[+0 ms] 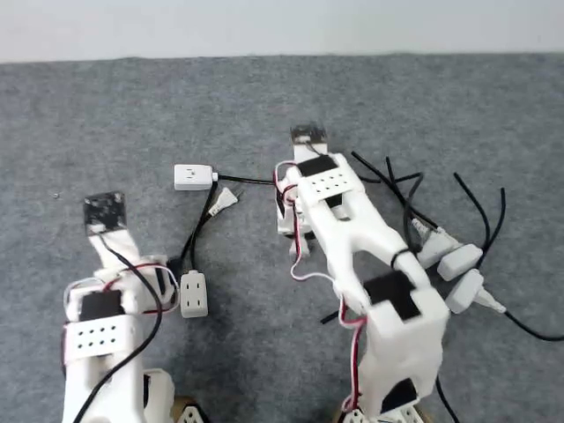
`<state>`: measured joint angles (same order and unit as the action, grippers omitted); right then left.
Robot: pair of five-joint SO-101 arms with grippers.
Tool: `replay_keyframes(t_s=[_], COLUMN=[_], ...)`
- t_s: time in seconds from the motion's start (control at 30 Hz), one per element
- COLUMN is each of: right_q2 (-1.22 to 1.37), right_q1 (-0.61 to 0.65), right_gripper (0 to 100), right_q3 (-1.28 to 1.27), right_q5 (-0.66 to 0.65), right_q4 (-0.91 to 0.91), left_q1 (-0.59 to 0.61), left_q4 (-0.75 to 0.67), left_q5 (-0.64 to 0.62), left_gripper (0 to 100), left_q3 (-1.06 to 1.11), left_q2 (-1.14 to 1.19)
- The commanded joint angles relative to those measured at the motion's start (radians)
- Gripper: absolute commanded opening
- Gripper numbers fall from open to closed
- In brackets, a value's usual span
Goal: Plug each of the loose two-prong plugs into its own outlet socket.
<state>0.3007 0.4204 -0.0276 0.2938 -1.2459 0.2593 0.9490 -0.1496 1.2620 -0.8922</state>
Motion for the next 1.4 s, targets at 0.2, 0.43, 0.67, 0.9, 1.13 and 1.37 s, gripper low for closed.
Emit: replay_keyframes(t_s=[0.2,0.43,0.67,0.9,1.13,1.37], right_q2=[-0.354,-0.53,-0.728,-0.751,-0.753,-0.753], right_q1=[0.179,0.239,0.371,0.492,0.496,0.501], right_gripper=[0.8,0.8,0.8,0.8,0.8,0.8], right_q3=[0.057,-0.015,-0.166,-0.396,-0.42,-0.42], right_q5=[-0.14,-0.221,-0.262,-0.259,-0.258,-0.262], right_q4=[-0.094,-0.085,-0.041,0.182,0.208,0.193], left_q1=[0.025,0.023,0.025,-0.032,-0.092,-0.115], left_q4=[0.127,0.18,0.121,0.123,0.123,0.16], left_q5=[-0.012,-0.003,0.351,0.479,0.572,0.6], left_gripper=[25,25,25,25,25,25], left_q3=[-0.186,-0.352,-0.444,-0.38,-0.2,-0.041], left_q2=[-0.006,0.331,0.664,0.615,0.339,0.037])
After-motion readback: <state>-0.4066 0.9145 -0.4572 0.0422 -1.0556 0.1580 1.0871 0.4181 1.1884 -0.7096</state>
